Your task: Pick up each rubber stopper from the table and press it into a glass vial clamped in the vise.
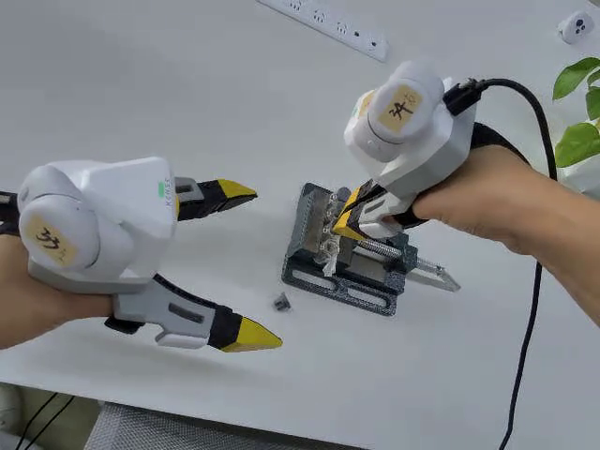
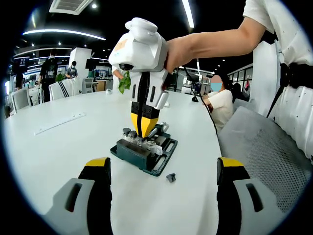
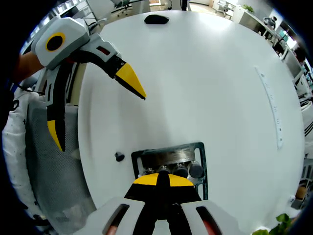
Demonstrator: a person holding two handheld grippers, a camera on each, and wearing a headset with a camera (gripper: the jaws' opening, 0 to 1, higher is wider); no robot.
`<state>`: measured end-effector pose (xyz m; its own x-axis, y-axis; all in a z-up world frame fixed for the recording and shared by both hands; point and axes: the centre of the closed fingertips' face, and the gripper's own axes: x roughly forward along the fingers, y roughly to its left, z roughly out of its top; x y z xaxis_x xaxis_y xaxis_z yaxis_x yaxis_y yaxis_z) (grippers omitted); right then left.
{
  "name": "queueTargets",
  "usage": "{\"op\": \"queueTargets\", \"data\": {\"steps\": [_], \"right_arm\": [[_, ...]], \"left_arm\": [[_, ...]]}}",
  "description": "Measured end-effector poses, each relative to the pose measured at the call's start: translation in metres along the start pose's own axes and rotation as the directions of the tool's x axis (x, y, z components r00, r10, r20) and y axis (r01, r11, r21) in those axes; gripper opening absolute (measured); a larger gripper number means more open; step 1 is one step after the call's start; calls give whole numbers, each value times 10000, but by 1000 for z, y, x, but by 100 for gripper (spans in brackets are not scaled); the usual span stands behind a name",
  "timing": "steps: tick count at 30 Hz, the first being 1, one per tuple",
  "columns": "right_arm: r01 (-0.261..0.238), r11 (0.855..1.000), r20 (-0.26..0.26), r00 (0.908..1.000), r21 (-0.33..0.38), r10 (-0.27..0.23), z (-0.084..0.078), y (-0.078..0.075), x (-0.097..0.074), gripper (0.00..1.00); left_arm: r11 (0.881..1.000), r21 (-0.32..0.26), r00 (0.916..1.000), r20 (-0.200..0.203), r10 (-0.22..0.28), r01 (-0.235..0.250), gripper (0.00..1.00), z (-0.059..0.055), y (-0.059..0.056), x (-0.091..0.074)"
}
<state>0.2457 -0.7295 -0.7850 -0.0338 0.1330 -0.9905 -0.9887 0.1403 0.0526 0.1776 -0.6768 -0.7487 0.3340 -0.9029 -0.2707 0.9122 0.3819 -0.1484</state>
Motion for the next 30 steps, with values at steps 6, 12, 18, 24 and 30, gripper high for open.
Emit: {"op": "queueTargets", "data": {"steps": [6, 12, 18, 24, 30], "right_arm": [[59, 9999, -387, 9992, -159, -65, 0, 0, 1, 0], [-19, 10000, -324, 9995, -98, 15, -1, 1, 2, 0], [59, 10000, -148, 9999, 50, -58, 0, 0, 1, 0], [140, 9999, 367, 9992, 19, -141, -1, -1, 0, 1], [54, 9992, 995, 9950, 406, -94, -2, -1, -2, 1]], "left_arm": [[9999, -40, 9999, 29, 113, -113, 89, 1, 3, -3], [9999, 0, 9999, 4, 128, -128, 89, 0, 2, -3], [9999, 86, 9999, -84, 70, -70, 89, 1, 0, -3], [9998, 211, 9997, -248, 73, -68, 89, 4, -1, -6], [9995, 267, 9992, -377, 162, -152, 88, 6, -2, -10]]}}
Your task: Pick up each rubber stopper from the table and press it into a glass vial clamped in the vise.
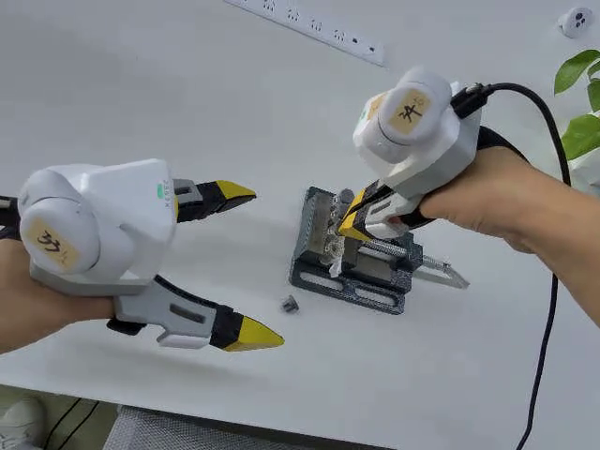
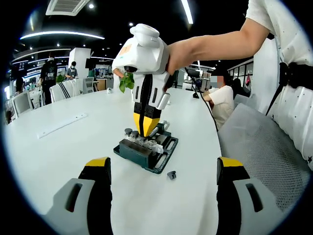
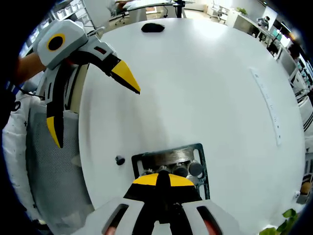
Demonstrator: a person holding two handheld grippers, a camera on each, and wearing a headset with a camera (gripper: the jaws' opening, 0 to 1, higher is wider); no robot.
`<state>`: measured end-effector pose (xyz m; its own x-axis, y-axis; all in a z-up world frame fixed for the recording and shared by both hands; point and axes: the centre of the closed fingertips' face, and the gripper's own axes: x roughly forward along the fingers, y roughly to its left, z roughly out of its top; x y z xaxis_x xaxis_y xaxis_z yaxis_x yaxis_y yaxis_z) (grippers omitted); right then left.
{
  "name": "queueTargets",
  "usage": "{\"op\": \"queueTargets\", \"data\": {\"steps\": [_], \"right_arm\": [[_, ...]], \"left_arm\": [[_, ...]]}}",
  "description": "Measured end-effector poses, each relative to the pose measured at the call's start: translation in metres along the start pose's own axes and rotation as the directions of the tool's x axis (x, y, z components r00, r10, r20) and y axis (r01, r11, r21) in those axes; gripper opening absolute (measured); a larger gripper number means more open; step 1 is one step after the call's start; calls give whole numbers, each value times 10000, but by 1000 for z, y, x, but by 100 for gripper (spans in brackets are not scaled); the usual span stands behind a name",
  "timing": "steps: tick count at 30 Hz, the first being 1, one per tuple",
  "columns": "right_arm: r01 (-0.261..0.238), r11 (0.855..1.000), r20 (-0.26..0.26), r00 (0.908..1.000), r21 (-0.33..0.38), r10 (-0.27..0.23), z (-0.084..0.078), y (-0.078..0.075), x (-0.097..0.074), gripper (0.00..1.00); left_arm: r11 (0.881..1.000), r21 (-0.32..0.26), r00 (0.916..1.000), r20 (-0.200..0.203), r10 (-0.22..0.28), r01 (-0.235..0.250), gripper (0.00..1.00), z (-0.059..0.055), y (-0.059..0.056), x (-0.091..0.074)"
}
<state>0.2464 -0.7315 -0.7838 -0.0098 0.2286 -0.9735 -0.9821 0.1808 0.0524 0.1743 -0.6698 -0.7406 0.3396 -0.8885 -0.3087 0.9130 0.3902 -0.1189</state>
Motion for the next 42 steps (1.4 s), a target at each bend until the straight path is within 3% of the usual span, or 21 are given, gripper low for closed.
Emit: {"op": "queueTargets", "data": {"steps": [10, 25, 30, 38, 42], "right_arm": [[286, 9989, 899, 9954, 375, -319, 0, -3, -6, 1], [675, 9918, 2082, 9740, 1087, -892, -1, -8, -38, 7], [673, 9871, 2485, 9632, 1450, -1022, -5, -6, -44, 9], [687, 9777, 3187, 9388, 1986, -1307, -12, -5, -57, 11], [614, 9704, 3639, 9199, 2337, -1459, -15, -4, -68, 12]], "left_arm": [[10000, 82, 9997, -230, 8, -6, 88, 3, -5, -1], [9997, 254, 9986, -525, -45, 58, 88, 7, -6, -3], [9994, 341, 9981, -622, -26, 47, 88, 9, -6, -5], [9987, 514, 9968, -798, 37, 4, 88, 15, -5, -7], [9981, 607, 9959, -897, 84, -29, 88, 17, -4, -8]]}}
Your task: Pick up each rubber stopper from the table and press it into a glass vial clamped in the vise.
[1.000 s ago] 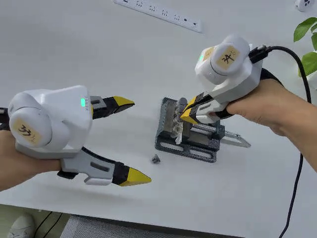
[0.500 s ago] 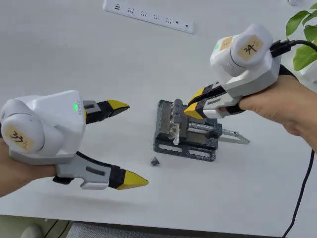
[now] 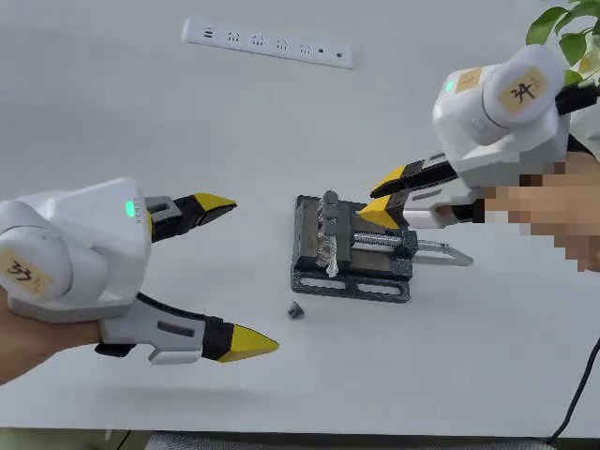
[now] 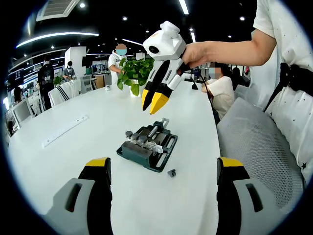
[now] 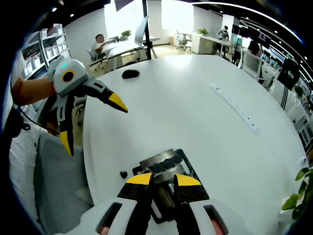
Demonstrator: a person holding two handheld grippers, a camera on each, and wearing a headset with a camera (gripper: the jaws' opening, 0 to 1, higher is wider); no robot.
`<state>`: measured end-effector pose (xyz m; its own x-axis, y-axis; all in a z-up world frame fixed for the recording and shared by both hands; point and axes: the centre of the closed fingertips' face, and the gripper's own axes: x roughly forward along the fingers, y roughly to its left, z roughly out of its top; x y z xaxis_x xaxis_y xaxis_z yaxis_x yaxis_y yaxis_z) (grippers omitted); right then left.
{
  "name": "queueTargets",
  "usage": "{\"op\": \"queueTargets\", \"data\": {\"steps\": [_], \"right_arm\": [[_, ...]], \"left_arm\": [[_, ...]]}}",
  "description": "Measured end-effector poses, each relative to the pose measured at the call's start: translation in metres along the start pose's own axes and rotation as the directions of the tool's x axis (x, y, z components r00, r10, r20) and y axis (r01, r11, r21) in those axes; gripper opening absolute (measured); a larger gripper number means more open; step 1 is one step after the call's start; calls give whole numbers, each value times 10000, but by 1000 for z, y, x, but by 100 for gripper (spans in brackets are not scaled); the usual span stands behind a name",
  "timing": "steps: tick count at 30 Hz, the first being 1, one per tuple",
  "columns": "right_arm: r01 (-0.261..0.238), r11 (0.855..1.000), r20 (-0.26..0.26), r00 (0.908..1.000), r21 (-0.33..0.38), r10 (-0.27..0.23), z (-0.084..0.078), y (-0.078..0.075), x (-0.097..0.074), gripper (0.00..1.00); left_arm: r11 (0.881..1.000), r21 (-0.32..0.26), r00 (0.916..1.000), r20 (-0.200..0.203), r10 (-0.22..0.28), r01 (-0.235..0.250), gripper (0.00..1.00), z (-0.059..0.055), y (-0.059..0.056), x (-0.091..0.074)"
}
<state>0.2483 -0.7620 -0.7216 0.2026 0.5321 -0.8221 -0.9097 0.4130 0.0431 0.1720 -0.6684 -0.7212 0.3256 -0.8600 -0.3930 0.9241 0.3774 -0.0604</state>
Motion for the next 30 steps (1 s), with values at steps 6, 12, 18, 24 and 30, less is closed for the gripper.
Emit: {"op": "queueTargets", "data": {"steps": [6, 12, 18, 24, 30], "right_arm": [[162, 9997, 597, 9981, 189, -173, -1, -3, -13, 16], [137, 9994, 1204, 9926, 321, -175, -3, 4, -25, 21], [-102, 9987, 1886, 9821, 509, 5, -10, 12, -31, 27], [-409, 9973, 2615, 9649, 607, 236, -16, 23, -38, 32], [-656, 9964, 3027, 9520, 537, 464, -24, 33, -42, 39]], "left_arm": [[10000, 53, 9999, -86, 60, -60, 89, 2, 0, -1], [9999, 62, 9997, -231, 85, -83, 89, 2, -2, -3], [9999, 41, 9992, -373, 126, -125, 89, 0, -4, -8], [9998, -32, 9989, -423, 213, -215, 89, -1, -4, -10], [9998, -38, 9983, -556, 182, -184, 91, -4, -5, -11]]}}
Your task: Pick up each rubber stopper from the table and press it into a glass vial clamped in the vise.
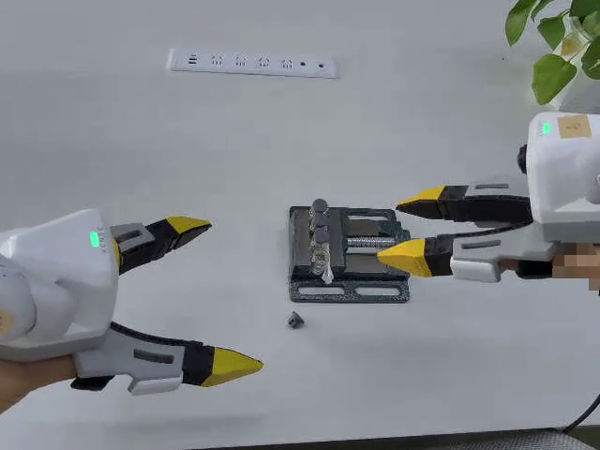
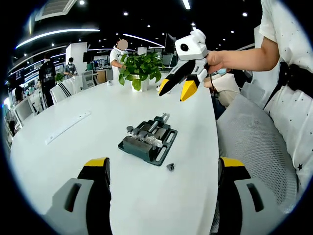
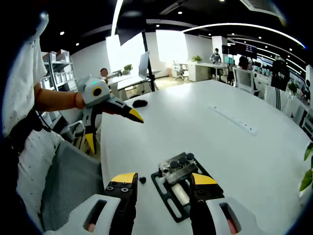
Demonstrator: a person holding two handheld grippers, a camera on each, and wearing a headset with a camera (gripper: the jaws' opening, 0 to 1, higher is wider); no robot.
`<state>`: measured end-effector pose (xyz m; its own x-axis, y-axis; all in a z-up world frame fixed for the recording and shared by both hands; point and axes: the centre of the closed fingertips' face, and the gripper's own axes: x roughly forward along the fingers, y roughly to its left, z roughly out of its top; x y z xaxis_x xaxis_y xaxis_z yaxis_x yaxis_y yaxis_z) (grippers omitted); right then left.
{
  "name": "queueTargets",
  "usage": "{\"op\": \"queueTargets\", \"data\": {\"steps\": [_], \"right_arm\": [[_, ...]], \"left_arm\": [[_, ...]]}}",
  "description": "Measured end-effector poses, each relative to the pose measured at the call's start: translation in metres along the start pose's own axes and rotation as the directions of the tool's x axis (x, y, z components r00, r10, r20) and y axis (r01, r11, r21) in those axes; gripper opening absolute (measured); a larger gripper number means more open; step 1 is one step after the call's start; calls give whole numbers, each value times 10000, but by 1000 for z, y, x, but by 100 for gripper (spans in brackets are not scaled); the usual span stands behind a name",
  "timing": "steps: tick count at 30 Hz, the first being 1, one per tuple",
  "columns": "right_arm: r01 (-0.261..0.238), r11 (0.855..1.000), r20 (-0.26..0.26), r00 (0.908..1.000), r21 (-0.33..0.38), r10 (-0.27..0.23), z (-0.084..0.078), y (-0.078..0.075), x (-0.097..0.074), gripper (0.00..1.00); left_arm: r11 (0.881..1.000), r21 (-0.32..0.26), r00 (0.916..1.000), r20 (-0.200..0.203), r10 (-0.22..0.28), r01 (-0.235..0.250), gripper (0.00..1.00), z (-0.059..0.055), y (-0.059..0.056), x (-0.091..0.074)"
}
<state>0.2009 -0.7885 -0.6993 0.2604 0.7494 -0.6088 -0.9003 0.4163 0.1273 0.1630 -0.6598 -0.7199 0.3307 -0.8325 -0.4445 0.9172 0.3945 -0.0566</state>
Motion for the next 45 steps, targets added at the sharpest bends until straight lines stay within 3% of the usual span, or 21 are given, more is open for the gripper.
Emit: {"op": "queueTargets", "data": {"steps": [7, 16, 19, 23, 37, 45], "right_arm": [[-375, 9993, 446, 9983, -38, 376, -12, 13, -1, 50], [-825, 9966, 662, 9944, 50, 820, -26, 31, 5, 53], [-983, 9952, 706, 9927, 7, 980, -41, 32, 10, 54], [-1143, 9934, 668, 9912, -75, 1145, -46, 36, 14, 54], [-1479, 9887, 398, 9881, -254, 1489, -68, 36, 32, 43], [-1794, 9820, 209, 9833, -588, 1808, -69, 40, 51, 32]], "left_arm": [[10000, 4, 9999, -114, -20, 20, 91, -2, -2, 0], [10000, -48, 9999, -155, -2, 1, 93, -2, -2, 0], [10000, -59, 9998, -208, -36, 35, 93, -3, -3, 0], [10000, -67, 9997, -240, -31, 30, 93, -4, -2, 0], [9999, -129, 9994, -326, -80, 76, 93, -7, -3, 2], [9998, -172, 9994, -336, -100, 95, 93, -8, -4, 3]]}}
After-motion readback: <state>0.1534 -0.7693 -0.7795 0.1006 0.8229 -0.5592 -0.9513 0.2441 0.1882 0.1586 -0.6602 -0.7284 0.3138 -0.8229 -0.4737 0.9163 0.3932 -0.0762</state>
